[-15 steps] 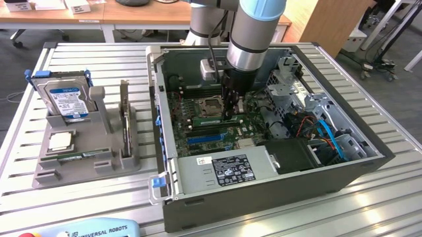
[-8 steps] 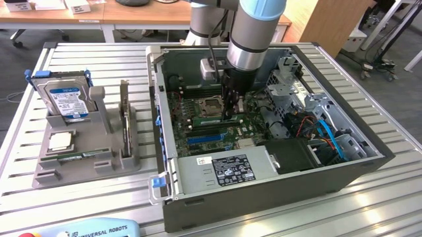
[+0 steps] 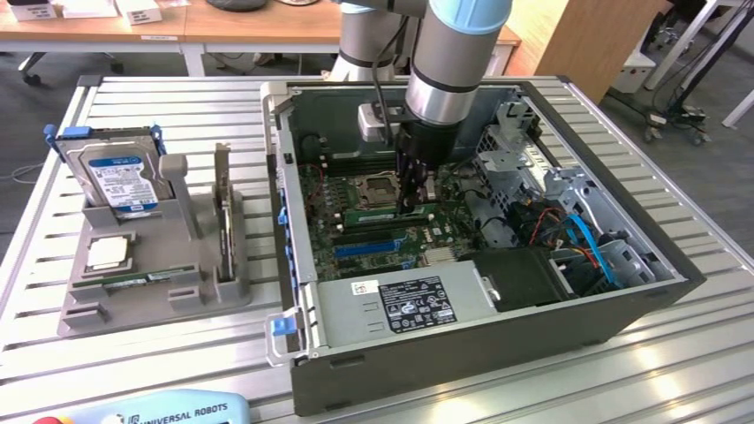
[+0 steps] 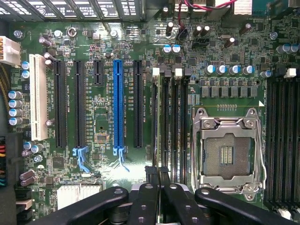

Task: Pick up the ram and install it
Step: 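Insert the ram into the slot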

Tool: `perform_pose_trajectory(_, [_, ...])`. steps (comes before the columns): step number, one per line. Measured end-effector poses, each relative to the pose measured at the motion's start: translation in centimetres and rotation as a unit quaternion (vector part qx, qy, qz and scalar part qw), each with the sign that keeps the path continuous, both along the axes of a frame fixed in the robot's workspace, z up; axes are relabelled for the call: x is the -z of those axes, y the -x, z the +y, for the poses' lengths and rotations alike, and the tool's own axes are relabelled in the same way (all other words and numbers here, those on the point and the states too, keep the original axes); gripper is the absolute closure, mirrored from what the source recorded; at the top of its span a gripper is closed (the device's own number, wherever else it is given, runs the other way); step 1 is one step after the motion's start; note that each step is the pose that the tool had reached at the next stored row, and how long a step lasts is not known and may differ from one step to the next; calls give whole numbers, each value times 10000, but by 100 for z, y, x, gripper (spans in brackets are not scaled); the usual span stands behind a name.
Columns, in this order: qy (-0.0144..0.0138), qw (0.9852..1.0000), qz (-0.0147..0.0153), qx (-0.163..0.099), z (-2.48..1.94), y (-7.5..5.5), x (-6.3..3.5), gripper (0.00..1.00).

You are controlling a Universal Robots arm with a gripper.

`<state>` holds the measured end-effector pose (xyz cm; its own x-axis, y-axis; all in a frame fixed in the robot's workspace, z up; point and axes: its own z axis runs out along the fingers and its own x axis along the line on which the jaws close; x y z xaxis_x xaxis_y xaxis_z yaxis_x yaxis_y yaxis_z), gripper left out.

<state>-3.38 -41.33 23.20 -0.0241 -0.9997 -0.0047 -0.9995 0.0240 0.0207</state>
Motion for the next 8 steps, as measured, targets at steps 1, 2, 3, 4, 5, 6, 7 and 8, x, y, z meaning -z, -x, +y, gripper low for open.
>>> perform_pose_trajectory(1, [0, 10000, 0, 0, 0, 0, 0, 89])
perform_pose_trajectory(2, [0, 10000, 0, 0, 0, 0, 0, 89])
perform_pose_trajectory(3, [0, 10000, 0, 0, 0, 0, 0, 89])
perform_pose_trajectory(4, [0, 10000, 0, 0, 0, 0, 0, 89])
perform_pose_trajectory(5, [0, 10000, 0, 0, 0, 0, 0, 89])
perform_pose_trajectory(6, [0, 10000, 0, 0, 0, 0, 0, 89])
perform_pose_trajectory(7, [0, 10000, 0, 0, 0, 0, 0, 89])
perform_pose_trajectory(8, [0, 10000, 0, 0, 0, 0, 0, 89])
